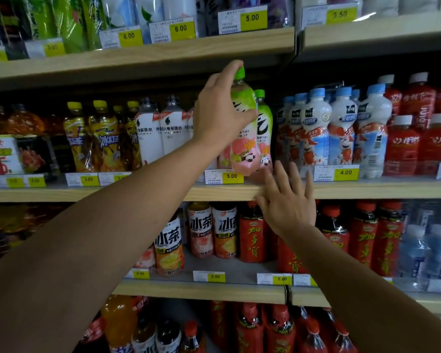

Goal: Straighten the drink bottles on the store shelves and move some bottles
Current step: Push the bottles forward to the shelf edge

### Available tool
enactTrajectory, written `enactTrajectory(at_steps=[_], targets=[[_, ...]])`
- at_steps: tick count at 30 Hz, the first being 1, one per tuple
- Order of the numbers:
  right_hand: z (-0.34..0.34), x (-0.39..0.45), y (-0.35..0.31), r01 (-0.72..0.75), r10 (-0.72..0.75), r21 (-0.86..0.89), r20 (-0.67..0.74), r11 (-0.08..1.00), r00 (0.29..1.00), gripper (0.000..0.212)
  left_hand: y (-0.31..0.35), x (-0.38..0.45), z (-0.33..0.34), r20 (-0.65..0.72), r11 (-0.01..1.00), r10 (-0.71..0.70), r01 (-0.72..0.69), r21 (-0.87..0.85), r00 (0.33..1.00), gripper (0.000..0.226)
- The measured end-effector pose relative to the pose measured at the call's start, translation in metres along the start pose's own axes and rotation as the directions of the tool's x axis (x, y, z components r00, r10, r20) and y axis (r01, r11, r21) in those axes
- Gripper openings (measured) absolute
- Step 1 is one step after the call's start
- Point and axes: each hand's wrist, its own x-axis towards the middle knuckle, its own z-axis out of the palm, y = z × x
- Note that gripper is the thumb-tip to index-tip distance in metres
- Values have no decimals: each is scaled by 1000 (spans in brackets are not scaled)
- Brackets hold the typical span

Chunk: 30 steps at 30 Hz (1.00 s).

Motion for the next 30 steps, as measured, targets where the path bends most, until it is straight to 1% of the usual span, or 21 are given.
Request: enactTrajectory(at_steps=[2,5,9,15,18,30], targets=[[0,0,11,-53,53,2,15,999,999,72,3,2,5,9,1000,11,-11,1,1000,87],[5,0,23,-46,45,49,16,998,999,75,5,6,10,12,1000,4,-4,14,1000,86],[9,0,23,-36,35,88,12,995,999,76,7,8,10,15,1000,-9,9,10,1000,85],[10,0,26,-36,35,81,16,996,999,83,20,9,15,11,1000,-5,4,16,1000,85],[9,0,28,-32,31,78,26,996,999,85,24,10,22,9,999,-30,30,25,1000,86],[7,-1,31,-6,3,86,27,996,1000,86,28,22,39,53,993,-72,66,102,996,85]])
